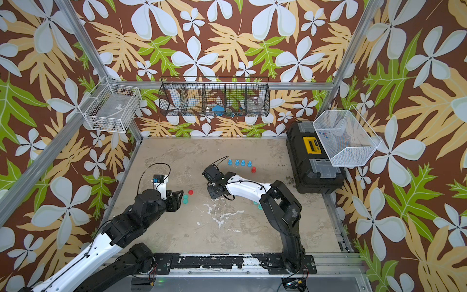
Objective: Close the stamp cap
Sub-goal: Close the cover of the stamp.
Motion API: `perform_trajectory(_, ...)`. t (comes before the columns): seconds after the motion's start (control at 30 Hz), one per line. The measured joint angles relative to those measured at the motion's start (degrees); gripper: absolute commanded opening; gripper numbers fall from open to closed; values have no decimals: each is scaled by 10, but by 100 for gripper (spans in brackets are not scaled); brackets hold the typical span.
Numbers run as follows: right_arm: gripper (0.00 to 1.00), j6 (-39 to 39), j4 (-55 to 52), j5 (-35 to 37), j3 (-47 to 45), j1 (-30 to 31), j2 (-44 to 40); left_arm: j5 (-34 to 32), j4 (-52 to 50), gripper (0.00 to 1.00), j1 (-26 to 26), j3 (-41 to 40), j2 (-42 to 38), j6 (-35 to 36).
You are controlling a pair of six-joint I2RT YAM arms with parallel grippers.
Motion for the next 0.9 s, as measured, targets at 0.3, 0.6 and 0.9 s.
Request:
perform_trajectory(0.3, 11, -1, 0, 4, 7, -3, 10, 0, 0, 61, 0, 0, 0, 0)
perform_trajectory(0.6, 10, -3, 1, 5, 10, -12, 14, 0, 0, 61, 0, 0, 0, 0)
perform_trajectory(0.9, 10, -3, 2, 1, 10, -11, 20, 0, 0, 61, 0, 0, 0, 0)
